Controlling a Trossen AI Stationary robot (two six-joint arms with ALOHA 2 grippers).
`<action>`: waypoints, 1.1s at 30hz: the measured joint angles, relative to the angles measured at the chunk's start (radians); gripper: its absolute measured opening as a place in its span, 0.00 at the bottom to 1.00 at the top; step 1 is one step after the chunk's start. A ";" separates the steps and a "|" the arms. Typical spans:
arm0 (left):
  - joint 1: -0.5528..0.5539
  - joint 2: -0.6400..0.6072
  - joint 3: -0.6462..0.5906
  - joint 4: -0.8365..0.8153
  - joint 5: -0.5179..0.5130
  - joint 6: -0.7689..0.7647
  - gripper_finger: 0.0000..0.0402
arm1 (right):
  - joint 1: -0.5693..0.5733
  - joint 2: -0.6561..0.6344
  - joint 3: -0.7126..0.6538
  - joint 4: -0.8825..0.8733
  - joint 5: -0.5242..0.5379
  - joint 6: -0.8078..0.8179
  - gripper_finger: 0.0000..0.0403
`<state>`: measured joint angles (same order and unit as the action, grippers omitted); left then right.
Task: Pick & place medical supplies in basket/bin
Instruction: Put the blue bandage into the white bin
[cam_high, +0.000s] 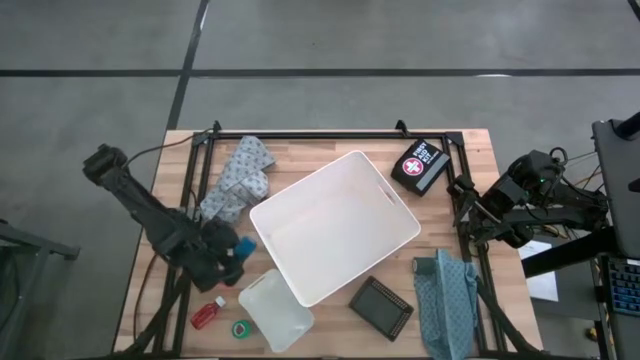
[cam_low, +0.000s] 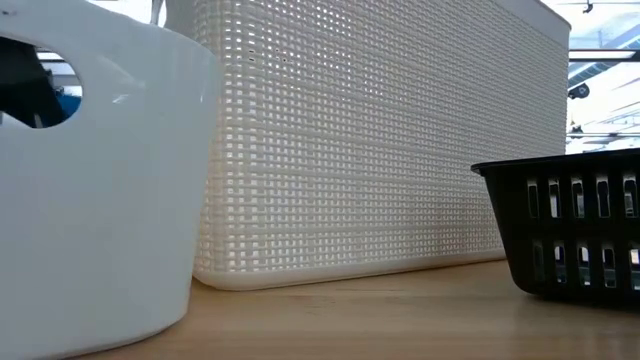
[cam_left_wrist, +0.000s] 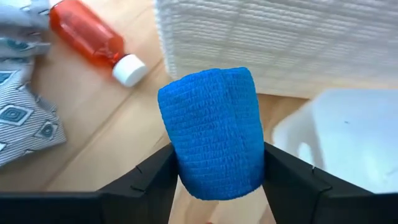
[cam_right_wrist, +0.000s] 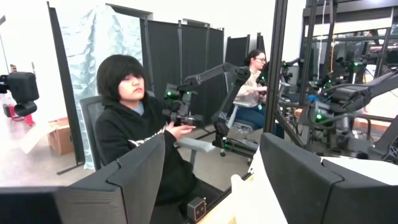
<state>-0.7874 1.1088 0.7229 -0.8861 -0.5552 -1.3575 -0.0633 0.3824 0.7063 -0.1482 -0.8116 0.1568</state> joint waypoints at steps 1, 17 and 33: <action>-0.015 0.000 0.004 0.001 -0.014 0.000 0.52 | 0.000 0.000 0.000 0.000 0.000 0.000 0.64; -0.280 0.010 0.032 0.131 -0.284 0.080 0.52 | 0.000 0.000 0.000 0.000 0.000 0.000 0.66; -0.292 0.083 0.051 0.301 -0.195 0.347 0.52 | 0.000 0.000 0.000 0.000 0.000 0.000 0.66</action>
<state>-1.0790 1.1915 0.7740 -0.5847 -0.7500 -1.0108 -0.0632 0.3824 0.7063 -0.1482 -0.8118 0.1570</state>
